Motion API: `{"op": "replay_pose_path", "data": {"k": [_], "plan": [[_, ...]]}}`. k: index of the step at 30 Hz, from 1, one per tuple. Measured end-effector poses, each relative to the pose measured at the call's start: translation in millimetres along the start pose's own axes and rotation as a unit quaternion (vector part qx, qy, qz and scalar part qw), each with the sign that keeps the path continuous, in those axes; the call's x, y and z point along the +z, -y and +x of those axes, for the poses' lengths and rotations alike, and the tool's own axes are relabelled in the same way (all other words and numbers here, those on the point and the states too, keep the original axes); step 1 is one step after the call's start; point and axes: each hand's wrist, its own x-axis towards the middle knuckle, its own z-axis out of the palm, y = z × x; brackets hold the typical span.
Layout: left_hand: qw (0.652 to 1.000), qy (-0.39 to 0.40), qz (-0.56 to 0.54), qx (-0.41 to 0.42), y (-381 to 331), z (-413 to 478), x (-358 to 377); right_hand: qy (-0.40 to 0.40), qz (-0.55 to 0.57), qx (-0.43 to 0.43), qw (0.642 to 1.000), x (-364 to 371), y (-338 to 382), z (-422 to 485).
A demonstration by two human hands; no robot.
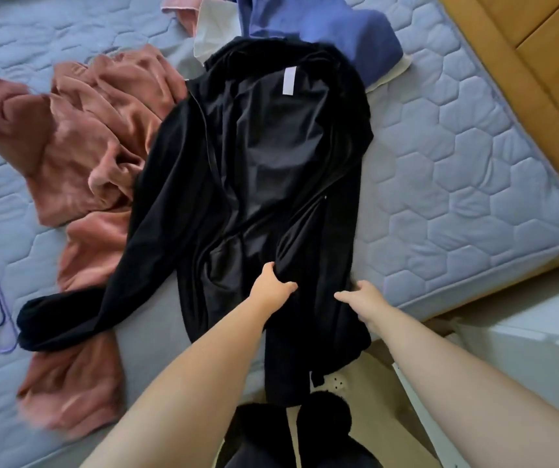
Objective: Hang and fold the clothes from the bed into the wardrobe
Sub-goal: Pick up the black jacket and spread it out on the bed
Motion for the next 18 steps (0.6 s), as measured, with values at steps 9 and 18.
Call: {"op": "replay_pose_path", "data": {"k": [9,18], "plan": [[0.983,-0.167,-0.059,-0.041,4.9,-2.4,1.7,-0.134,-0.253,-0.008,0.958,-66.8,31.2,3.1],[0.966,-0.205,-0.120,-0.107,-4.5,-14.3,-10.3,-0.495,0.050,-0.119,0.859,-186.6,83.5,-10.9]]}}
